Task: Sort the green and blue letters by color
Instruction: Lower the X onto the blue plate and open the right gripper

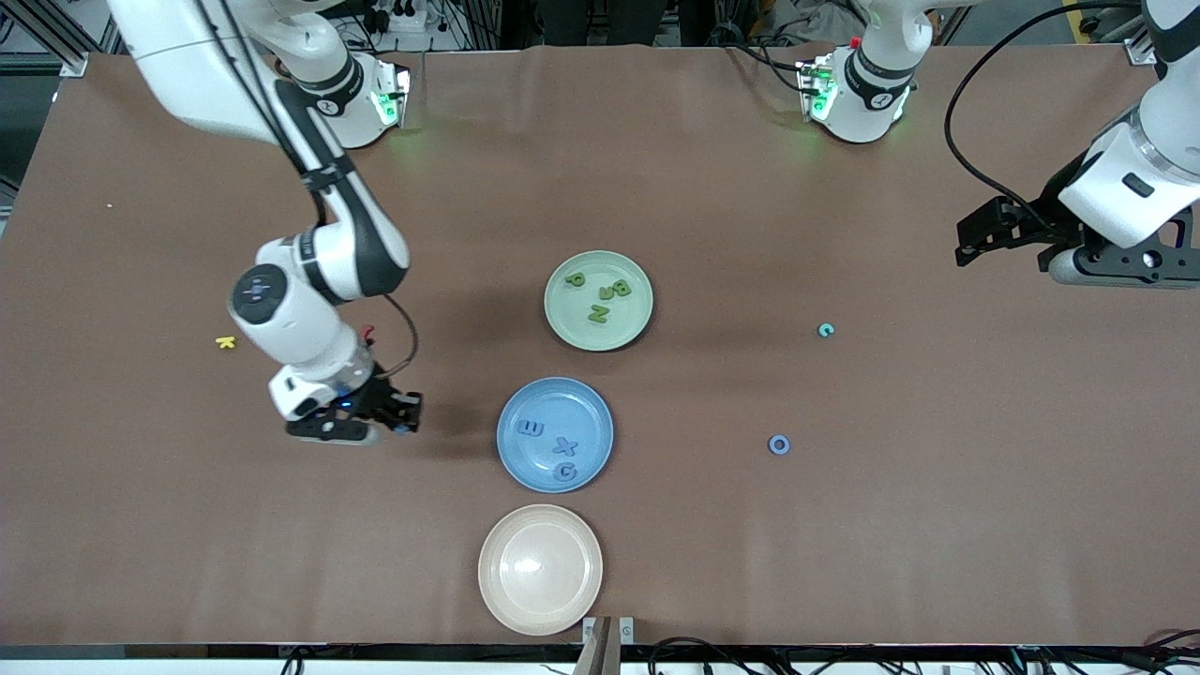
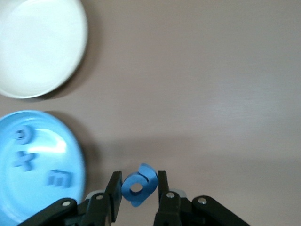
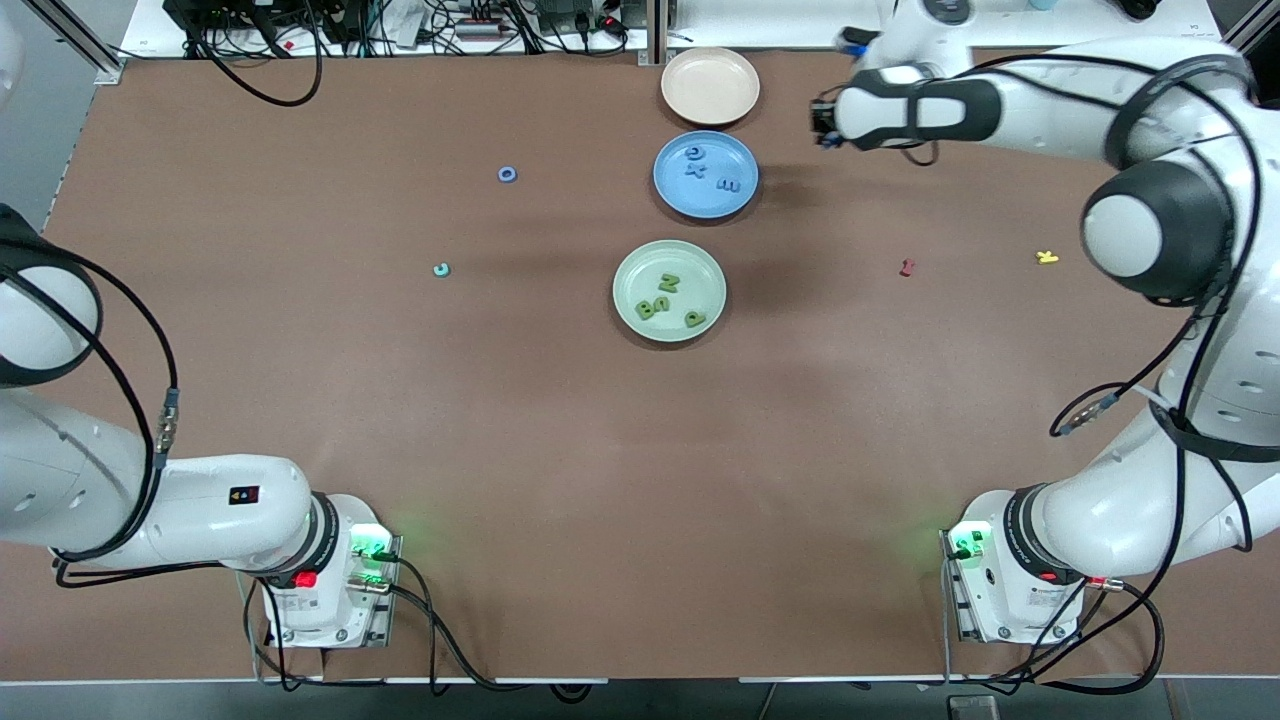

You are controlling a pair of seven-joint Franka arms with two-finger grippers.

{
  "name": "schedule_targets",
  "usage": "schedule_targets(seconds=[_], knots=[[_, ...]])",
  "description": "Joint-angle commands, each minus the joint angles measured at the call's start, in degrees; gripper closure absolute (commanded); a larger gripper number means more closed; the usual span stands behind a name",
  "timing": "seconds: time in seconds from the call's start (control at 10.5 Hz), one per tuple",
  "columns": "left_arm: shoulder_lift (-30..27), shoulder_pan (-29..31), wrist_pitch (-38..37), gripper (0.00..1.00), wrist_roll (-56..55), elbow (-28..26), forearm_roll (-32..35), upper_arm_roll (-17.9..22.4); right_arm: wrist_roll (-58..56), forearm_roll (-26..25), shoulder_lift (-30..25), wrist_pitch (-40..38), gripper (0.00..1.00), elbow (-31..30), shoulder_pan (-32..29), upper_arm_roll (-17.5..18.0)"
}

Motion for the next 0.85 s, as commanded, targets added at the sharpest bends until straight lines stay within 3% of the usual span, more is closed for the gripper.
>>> schedule_targets(seconds=[0.0,0.28,0.38,0.47,0.57,0.66,0.76], knots=[[-0.11,0.10,0.30,0.00,0.20,-0.21,-0.02,-0.10,5.62,1.05,8.26,-0.72,0.87,11.29,7.76,-1.85],[-0.11,0.10,0.30,0.00,0.11,-0.30,-0.02,-0.19,7.14,0.78,14.24,0.16,0.85,18.51,11.73,-2.20],[-0.11,0.10,0.30,0.00,0.11,-0.30,-0.02,-0.19,7.31,0.70,15.74,1.12,0.81,20.18,12.78,-2.20],[-0.11,0.10,0.30,0.00,0.11,-0.30,-0.02,-0.19,7.84,0.70,16.45,3.74,0.71,20.46,13.66,-2.20],[-0.11,0.10,0.30,0.00,0.11,-0.21,-0.02,-0.28,8.54,0.96,16.89,6.03,0.15,20.46,13.93,-2.11],[-0.02,0.10,0.30,0.00,0.11,-0.30,-0.02,-0.37,10.63,0.96,16.55,6.74,0.00,20.38,13.76,-2.02],[-0.11,0.10,0.21,0.00,0.11,-0.30,-0.02,-0.37,10.65,0.79,16.11,6.32,0.00,20.11,13.24,-2.02]])
